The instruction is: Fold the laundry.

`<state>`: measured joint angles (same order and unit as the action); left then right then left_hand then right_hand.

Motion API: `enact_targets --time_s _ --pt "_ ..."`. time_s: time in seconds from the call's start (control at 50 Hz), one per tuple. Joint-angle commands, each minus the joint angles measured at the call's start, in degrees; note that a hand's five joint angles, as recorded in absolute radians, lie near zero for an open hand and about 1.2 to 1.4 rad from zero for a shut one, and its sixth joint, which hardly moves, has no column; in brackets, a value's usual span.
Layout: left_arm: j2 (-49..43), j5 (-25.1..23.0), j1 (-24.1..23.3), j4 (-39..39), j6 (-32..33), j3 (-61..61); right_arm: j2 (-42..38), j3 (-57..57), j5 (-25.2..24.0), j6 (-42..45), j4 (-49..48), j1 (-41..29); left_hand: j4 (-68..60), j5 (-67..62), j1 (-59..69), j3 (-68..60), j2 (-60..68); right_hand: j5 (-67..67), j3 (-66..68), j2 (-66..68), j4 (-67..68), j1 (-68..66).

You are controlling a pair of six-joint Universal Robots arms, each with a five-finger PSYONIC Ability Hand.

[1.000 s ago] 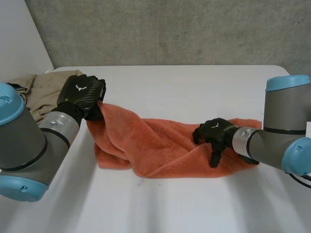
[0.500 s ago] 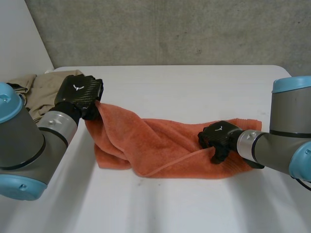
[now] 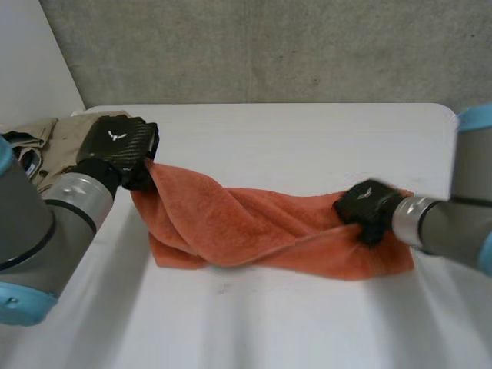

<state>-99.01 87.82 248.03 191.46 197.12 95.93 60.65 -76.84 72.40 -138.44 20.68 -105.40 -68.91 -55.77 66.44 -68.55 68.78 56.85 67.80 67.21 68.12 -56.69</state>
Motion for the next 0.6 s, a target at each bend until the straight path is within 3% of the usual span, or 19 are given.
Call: enact_targets --time_s 0.02,0.18,0.28,0.34,0.46,0.6 --pt "7.1 -0.2 0.8 -8.6 1.0 0.0 13.5 0.5 2.4 3.6 7.3 5.5 -11.1 -14.2 13.6 -11.4 11.2 13.2 12.2 12.8 11.9 -23.3" --pt "7.4 -0.4 2.5 -15.6 9.1 1.1 21.9 -5.3 2.7 12.5 11.0 7.5 -11.1 -14.2 13.6 -11.4 11.2 13.2 12.2 12.8 11.9 -23.3" --pt "0.1 -0.4 2.4 -15.4 13.8 1.4 19.4 -7.8 3.1 15.6 10.1 7.4 -11.1 -14.2 13.6 -11.4 11.2 13.2 12.2 12.8 11.9 -23.3" --pt "-6.3 -0.3 2.4 -15.1 15.1 -1.6 13.3 -6.5 5.1 14.8 7.0 6.8 -11.1 -14.2 13.6 -11.4 11.2 13.2 12.2 12.8 11.9 -23.3" --pt "-18.4 0.1 1.5 -11.3 15.2 -17.0 3.2 5.0 13.7 12.1 -1.5 3.0 -11.1 -14.2 13.6 -11.4 11.2 13.2 12.2 12.8 11.9 -23.3" --pt "-22.3 -0.1 1.4 -0.7 15.2 -33.1 -3.2 27.4 18.5 4.6 -11.7 -0.4 -11.1 -14.2 13.6 -11.4 11.2 13.2 12.2 12.8 11.9 -23.3"
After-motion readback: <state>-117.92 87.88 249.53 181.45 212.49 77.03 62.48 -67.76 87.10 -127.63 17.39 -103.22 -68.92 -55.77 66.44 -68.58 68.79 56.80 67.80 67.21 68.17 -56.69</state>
